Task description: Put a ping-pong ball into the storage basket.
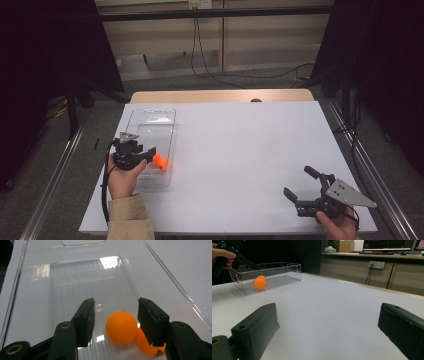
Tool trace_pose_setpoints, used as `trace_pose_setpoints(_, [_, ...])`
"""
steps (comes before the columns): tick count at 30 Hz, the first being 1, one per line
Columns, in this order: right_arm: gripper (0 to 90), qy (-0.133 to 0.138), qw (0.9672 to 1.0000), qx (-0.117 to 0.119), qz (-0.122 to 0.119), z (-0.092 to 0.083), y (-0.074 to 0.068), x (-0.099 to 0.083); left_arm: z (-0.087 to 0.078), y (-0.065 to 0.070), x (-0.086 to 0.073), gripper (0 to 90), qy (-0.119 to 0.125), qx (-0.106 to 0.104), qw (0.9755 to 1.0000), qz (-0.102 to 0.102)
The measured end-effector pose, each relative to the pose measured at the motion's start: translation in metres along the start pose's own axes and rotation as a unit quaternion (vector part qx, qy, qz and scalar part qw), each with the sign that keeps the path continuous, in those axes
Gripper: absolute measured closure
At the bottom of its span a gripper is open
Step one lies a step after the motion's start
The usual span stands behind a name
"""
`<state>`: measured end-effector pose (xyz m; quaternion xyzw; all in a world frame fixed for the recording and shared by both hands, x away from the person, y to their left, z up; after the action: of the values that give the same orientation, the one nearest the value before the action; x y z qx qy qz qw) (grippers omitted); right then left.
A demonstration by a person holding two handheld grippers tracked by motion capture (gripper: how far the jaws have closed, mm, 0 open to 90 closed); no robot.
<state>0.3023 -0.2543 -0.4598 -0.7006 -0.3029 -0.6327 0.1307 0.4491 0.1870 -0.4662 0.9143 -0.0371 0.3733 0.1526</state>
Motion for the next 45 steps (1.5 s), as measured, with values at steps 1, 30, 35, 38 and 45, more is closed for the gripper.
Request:
trace_pose_setpoints(1, [2.3, 0.000, 1.0000, 0.000, 0.000, 0.000, 0.000, 0.000, 0.000, 0.000, 0.000, 46.6, 0.000, 0.000, 1.0000, 0.000])
trace_pose_setpoints(30, [2.3, -0.001, 1.0000, 0.000, 0.000, 0.000, 0.001, 0.000, -0.005, 0.013, 0.006, 15.3, 0.024, -0.031, 0.9992, 0.011])
trace_pose_setpoints(35, [2.3, -0.001, 1.0000, 0.000, 0.001, 0.000, 0.001, -0.001, -0.007, 0.017, 0.007, 10.7, 0.031, -0.045, 0.9984, 0.010])
trace_pose_setpoints(38, [2.3, -0.001, 1.0000, -0.001, 0.001, 0.000, 0.001, -0.001, -0.009, 0.020, 0.007, 6.9, 0.037, -0.056, 0.9976, 0.016])
trace_pose_setpoints(45, [2.2, -0.001, 1.0000, -0.003, 0.004, 0.000, 0.002, -0.001, -0.015, 0.025, 0.008, 3.9, 0.054, -0.084, 0.9946, 0.025])
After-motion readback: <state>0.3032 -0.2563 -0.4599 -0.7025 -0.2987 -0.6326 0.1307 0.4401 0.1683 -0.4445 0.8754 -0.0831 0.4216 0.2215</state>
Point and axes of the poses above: each handheld gripper's, and its own axes: z roughly forward along the jaws, x roughly out of its top, y roughly to its right, the point moved 9 cm from there along z, roughly forward along the jaws, and after that the axes turned 14 degrees about -z, right-handed, at the moved point
